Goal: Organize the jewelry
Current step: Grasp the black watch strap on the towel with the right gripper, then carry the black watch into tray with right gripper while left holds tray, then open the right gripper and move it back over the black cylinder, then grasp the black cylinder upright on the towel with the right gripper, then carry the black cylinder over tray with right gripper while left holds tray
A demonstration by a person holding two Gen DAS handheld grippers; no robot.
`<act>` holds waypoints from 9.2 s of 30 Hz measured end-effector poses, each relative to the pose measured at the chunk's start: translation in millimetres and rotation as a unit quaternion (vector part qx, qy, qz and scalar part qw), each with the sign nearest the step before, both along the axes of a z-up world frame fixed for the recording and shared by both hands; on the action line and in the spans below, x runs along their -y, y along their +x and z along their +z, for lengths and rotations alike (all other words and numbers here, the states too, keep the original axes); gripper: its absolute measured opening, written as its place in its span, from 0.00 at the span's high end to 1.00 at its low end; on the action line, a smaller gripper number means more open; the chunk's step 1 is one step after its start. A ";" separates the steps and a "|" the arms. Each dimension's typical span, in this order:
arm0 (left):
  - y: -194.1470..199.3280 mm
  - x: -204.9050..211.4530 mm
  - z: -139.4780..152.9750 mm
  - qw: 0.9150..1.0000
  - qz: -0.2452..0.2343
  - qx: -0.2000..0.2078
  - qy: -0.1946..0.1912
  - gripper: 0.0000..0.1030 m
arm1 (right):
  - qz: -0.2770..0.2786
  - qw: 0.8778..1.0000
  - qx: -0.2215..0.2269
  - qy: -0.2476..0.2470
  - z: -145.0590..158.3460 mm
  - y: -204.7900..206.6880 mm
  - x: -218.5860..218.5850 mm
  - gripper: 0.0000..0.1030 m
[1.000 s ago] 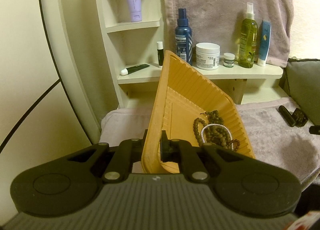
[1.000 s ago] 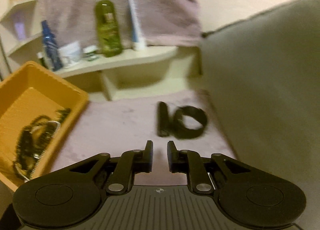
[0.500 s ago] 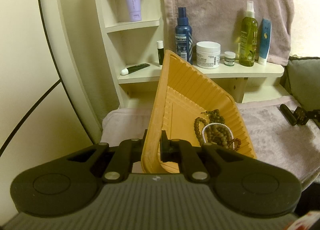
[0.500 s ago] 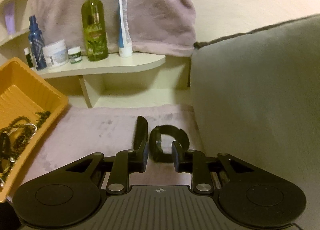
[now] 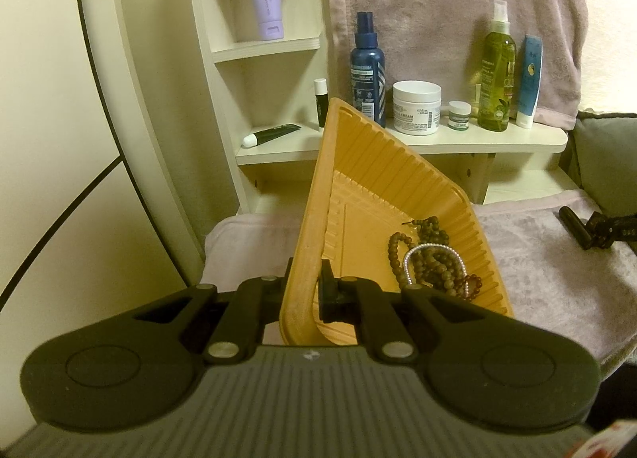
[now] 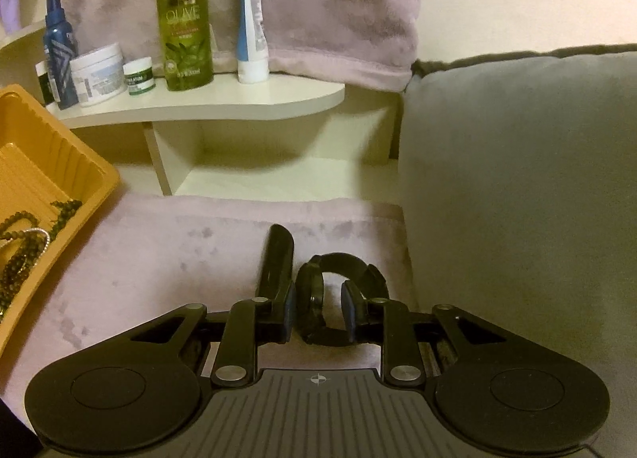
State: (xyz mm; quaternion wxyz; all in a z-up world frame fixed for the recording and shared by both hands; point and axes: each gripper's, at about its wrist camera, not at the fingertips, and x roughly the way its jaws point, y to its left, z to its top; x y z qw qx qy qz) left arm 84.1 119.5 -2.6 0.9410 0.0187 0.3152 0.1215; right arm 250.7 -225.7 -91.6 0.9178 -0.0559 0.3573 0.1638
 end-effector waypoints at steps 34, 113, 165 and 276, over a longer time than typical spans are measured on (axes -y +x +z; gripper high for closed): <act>-0.1 1.6 0.7 1.000 -0.001 0.002 -0.001 0.93 | -0.009 0.998 -0.013 0.054 13.7 -49.0 12.3 0.91; -0.8 -3.1 0.9 1.000 0.002 0.000 -0.011 0.93 | 0.358 0.911 -0.082 0.188 43.5 -78.0 -213.7 0.77; 0.4 -0.7 4.4 1.000 -0.001 -0.001 -0.007 0.93 | -0.007 0.999 0.011 0.040 10.8 -41.8 6.5 0.28; -3.3 -34.9 -5.8 0.997 -0.008 0.003 -0.083 0.92 | 0.123 0.987 0.041 0.092 79.8 -53.8 -135.3 0.78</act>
